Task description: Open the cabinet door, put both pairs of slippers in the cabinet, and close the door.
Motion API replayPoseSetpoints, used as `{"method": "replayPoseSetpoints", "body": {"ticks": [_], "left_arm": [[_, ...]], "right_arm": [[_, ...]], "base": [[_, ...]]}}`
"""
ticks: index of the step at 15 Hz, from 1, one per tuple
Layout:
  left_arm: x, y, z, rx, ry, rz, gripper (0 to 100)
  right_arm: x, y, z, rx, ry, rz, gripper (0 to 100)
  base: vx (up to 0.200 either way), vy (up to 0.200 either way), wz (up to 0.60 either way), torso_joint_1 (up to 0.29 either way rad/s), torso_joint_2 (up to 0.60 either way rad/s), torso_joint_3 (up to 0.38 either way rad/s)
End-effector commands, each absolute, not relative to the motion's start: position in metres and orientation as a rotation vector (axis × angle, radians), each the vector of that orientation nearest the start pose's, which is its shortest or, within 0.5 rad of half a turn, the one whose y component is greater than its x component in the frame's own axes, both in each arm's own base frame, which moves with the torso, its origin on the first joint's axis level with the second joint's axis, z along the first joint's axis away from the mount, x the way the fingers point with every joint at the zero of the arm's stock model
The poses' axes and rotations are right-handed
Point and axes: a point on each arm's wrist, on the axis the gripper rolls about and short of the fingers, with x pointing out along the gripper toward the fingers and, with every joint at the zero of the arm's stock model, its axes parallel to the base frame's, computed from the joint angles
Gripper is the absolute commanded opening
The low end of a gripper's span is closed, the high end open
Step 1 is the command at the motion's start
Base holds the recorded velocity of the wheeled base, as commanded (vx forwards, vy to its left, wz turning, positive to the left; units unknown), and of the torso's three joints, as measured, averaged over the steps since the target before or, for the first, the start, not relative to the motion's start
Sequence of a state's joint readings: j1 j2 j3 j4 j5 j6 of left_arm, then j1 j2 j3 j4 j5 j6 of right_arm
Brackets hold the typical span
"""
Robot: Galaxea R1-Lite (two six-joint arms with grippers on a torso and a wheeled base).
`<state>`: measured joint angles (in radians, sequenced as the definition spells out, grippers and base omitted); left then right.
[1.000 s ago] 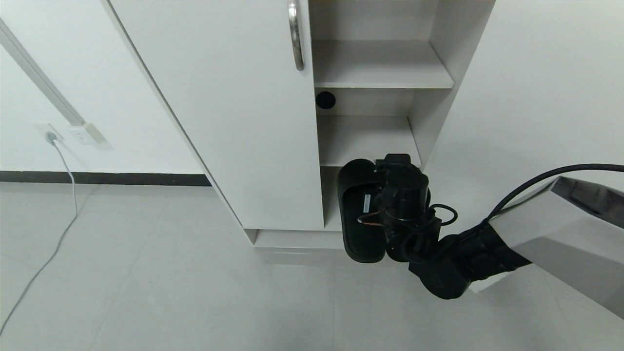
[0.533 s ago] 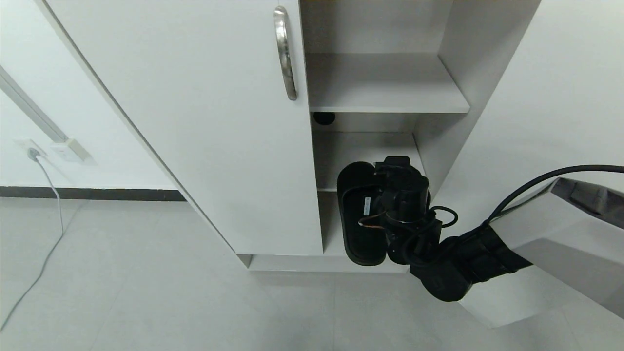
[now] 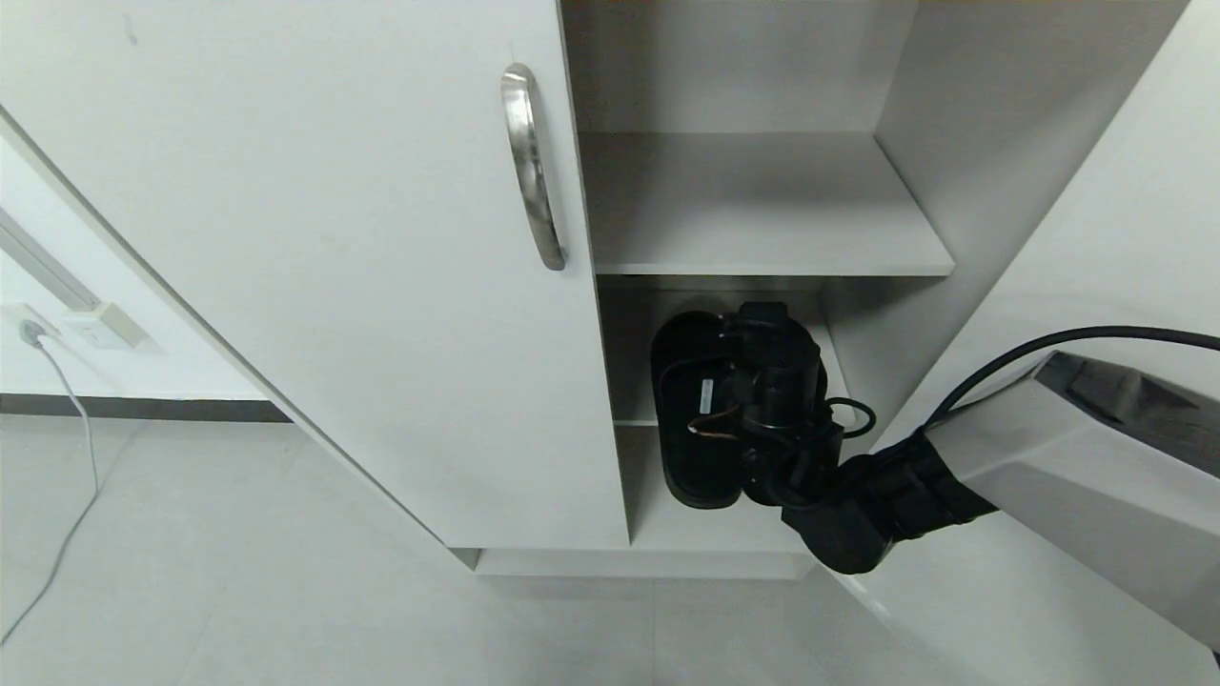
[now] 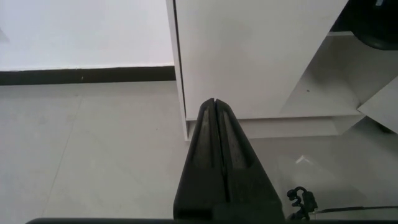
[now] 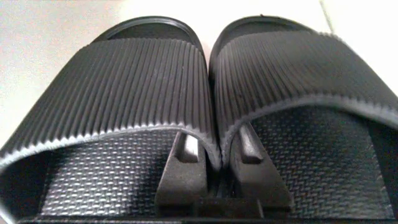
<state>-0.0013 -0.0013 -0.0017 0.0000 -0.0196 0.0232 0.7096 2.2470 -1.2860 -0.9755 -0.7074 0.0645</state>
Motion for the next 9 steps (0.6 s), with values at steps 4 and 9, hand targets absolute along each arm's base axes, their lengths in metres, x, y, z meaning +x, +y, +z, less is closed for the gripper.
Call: {"method": "replayPoseSetpoints", "body": {"ticks": [4,9], "left_arm": [[-0.023,0.000,0.076,0.023,-0.002,-0.021,0],[-0.023,0.000,0.076,0.023,-0.002,-0.020,0]], "right_arm": [[0.374,0.283,0.125,0.066,0.001,-0.026,0],[0.380,0.284,0.136,0.087,-0.028,-0.022,0]], "base": [[0.000,0.000,0.00,0.000,0.00,0.000],[0.000,0.000,0.00,0.000,0.00,0.000]]}}
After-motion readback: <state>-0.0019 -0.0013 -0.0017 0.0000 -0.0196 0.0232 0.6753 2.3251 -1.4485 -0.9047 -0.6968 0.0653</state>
